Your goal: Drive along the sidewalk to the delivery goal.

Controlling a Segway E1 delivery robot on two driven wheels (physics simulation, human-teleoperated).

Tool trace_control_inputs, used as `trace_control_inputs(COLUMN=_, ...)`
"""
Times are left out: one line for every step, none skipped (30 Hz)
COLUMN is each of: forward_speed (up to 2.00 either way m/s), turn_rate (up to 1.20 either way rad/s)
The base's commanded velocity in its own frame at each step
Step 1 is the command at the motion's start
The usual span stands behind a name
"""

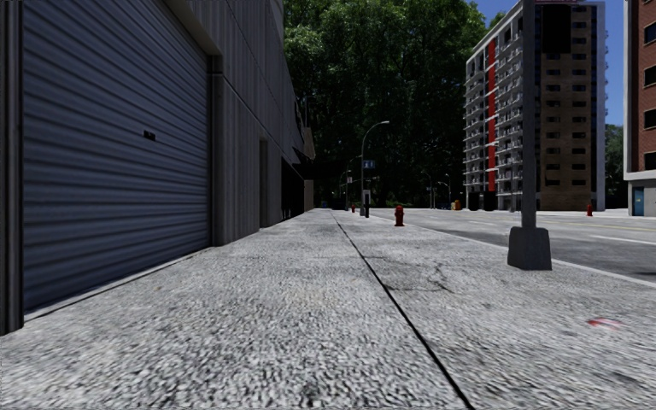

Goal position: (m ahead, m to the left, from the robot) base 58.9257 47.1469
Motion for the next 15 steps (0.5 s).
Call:
trace_control_inputs(forward_speed=1.96, turn_rate=0.0)
trace_control_inputs(forward_speed=1.96, turn_rate=0.0)
trace_control_inputs(forward_speed=1.96, turn_rate=0.0)
trace_control_inputs(forward_speed=1.96, turn_rate=0.0)
trace_control_inputs(forward_speed=1.96, turn_rate=0.0)
trace_control_inputs(forward_speed=1.96, turn_rate=0.0)
trace_control_inputs(forward_speed=1.96, turn_rate=0.0)
trace_control_inputs(forward_speed=1.96, turn_rate=0.0)
trace_control_inputs(forward_speed=1.96, turn_rate=0.0)
trace_control_inputs(forward_speed=1.96, turn_rate=0.0)
trace_control_inputs(forward_speed=1.96, turn_rate=0.0)
trace_control_inputs(forward_speed=1.96, turn_rate=0.0)
trace_control_inputs(forward_speed=1.96, turn_rate=0.0)
trace_control_inputs(forward_speed=1.96, turn_rate=0.0)
trace_control_inputs(forward_speed=1.96, turn_rate=0.0)
